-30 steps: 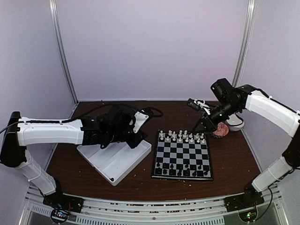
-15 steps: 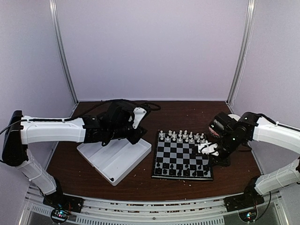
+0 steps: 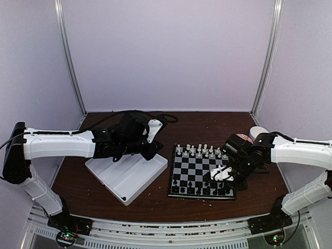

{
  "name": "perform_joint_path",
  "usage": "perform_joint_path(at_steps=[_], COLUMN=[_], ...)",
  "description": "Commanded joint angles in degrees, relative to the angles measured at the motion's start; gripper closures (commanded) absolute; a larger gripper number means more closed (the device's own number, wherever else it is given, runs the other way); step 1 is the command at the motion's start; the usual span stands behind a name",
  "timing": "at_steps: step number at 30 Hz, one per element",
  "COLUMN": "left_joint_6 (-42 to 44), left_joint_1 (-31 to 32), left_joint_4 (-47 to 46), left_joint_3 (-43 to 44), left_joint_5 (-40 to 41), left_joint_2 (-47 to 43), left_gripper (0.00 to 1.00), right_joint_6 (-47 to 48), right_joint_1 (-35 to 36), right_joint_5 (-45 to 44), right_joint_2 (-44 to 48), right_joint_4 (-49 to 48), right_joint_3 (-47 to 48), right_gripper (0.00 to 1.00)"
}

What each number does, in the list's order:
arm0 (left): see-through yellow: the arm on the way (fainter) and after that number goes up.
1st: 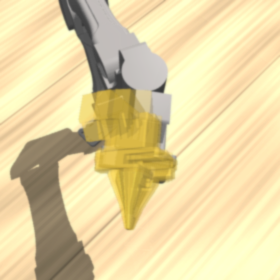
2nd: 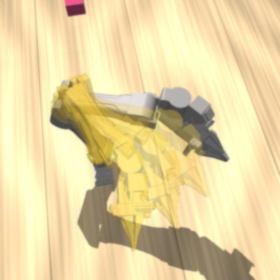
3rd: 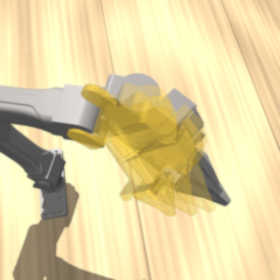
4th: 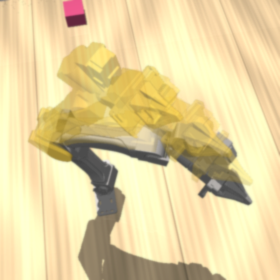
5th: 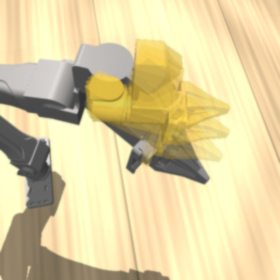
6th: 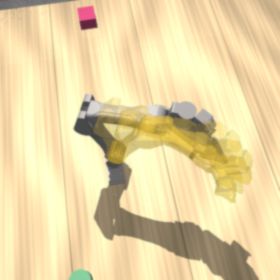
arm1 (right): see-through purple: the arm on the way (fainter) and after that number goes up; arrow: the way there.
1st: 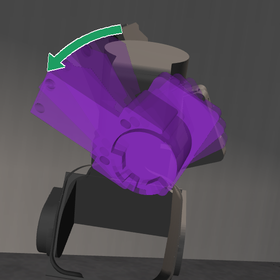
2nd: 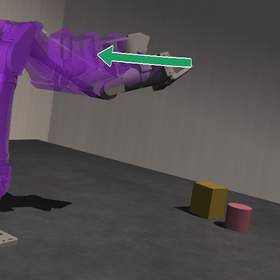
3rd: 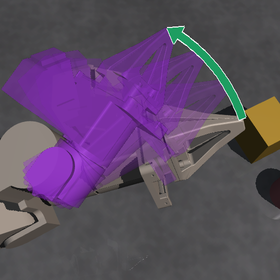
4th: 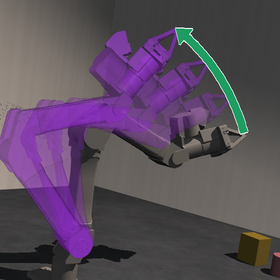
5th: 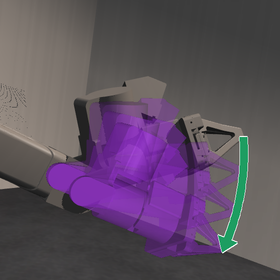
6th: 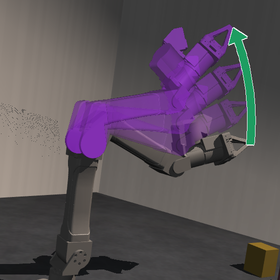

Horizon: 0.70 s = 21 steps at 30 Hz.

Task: Set up the chess pieces on the board
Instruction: Place the knight at b8.

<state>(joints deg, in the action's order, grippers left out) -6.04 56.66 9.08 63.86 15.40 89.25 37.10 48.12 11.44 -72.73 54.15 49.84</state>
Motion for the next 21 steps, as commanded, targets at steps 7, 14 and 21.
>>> perform_joint_path(at_steps=[7, 14, 21], left_joint_6=[-1.4, -1.81, -2.67], left_joint_1=[-0.33, -0.33, -0.33], left_joint_4=[-1.19, -1.17, -1.86], left_joint_3=[-0.46, -1.21, -1.6], left_joint_5=[-0.55, -0.43, -1.22], left_joint_2=[-0.56, -0.72, -0.49], left_gripper=[0.54, 0.54, 0.54], right_joint_6=[-0.28, -0.78, -1.9], right_joint_1=[2.02, 2.29, 2.25], right_joint_5=[-2.12, -4.12, -6.51], right_joint_2=[-3.63, -5.52, -7.45], right_joint_4=[-2.78, -4.52, -5.83], right_joint_3=[-2.41, -2.94, -2.34], right_gripper=[0.97, 0.96, 0.96])
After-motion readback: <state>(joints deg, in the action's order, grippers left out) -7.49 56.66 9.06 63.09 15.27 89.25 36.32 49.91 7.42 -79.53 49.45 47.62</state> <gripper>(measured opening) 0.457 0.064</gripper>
